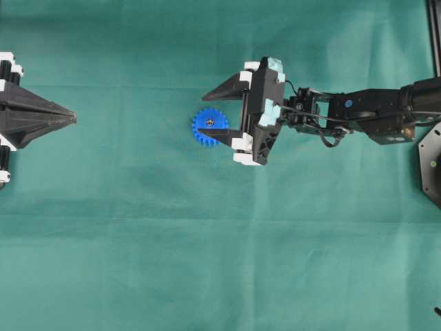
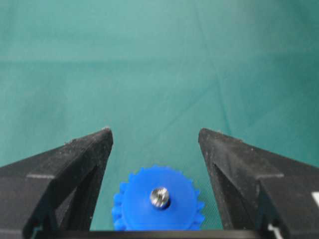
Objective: Insert the shaft placed at a random location into the center hole of the small gear at another random location.
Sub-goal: 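Open the right gripper and raise it off the inserted shaft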
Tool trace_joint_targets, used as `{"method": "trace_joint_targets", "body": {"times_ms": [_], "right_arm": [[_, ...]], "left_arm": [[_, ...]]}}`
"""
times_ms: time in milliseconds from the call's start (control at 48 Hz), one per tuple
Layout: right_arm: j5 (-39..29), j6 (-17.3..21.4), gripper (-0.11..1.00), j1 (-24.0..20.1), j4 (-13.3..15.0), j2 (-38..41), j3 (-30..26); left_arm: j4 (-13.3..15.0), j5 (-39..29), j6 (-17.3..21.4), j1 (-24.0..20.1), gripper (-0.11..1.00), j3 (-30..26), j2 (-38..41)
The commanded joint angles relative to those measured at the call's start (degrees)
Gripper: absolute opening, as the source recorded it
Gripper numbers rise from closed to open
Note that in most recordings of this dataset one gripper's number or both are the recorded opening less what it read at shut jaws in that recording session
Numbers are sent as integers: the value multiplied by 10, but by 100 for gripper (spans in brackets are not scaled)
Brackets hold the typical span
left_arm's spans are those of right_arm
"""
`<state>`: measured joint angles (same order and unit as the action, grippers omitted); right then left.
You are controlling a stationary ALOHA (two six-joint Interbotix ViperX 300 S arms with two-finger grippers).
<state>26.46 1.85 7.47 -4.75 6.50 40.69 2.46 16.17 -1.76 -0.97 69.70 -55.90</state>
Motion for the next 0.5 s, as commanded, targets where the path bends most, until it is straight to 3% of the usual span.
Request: {"method": "trace_joint_targets", "body": {"times_ms": [0, 479], "right_arm": [[2, 2, 72, -4, 0, -30, 6], [0, 5, 72, -6, -2, -207, 155]], "left_arm": [[0, 2, 0, -1, -1, -6, 2], [0, -1, 0, -1, -1, -6, 2]]}}
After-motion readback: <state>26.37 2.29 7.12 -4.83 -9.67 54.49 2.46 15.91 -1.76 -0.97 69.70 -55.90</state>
